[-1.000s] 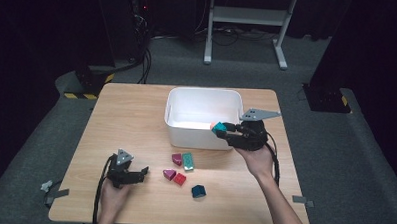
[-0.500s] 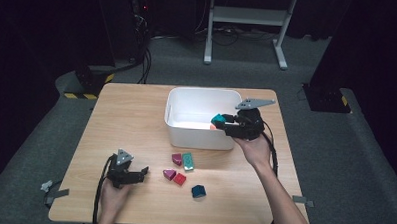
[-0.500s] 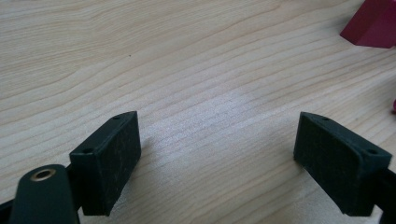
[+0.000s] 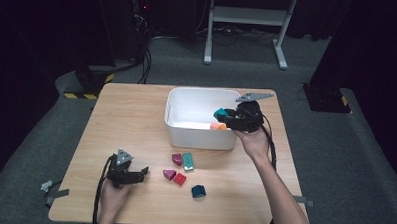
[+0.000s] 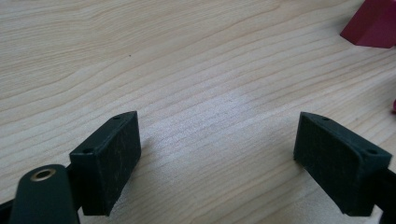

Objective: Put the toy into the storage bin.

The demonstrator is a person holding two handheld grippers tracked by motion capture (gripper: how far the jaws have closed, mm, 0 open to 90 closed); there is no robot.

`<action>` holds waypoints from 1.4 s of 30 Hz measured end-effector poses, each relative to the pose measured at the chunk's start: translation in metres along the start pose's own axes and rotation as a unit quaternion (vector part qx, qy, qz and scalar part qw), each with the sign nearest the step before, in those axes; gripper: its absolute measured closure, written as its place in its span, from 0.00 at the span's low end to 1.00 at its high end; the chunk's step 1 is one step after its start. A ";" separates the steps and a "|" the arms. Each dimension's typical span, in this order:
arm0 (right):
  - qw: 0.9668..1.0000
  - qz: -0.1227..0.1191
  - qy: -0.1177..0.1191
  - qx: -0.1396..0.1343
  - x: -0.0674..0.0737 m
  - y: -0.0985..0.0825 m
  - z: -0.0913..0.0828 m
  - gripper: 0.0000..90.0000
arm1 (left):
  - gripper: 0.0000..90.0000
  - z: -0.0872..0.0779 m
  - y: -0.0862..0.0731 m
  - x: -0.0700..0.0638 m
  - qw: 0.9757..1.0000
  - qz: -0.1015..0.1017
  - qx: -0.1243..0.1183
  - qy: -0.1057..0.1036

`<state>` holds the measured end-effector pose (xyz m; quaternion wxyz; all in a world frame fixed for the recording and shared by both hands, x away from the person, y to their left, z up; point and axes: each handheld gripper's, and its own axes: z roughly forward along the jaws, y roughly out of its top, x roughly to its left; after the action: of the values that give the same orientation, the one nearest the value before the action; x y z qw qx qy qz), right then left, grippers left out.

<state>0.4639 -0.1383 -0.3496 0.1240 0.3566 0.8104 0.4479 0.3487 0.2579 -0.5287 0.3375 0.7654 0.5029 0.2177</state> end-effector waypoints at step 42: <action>0.999 0.007 -0.037 0.002 -0.007 -0.001 0.015 0.55 | 0.17 0.000 0.000 0.000 1.000 0.001 0.000 0.000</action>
<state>0.4757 -0.1338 -0.3599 0.1503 0.3793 0.8033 0.4339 0.3487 0.2580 -0.5286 0.3372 0.7657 0.5024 0.2180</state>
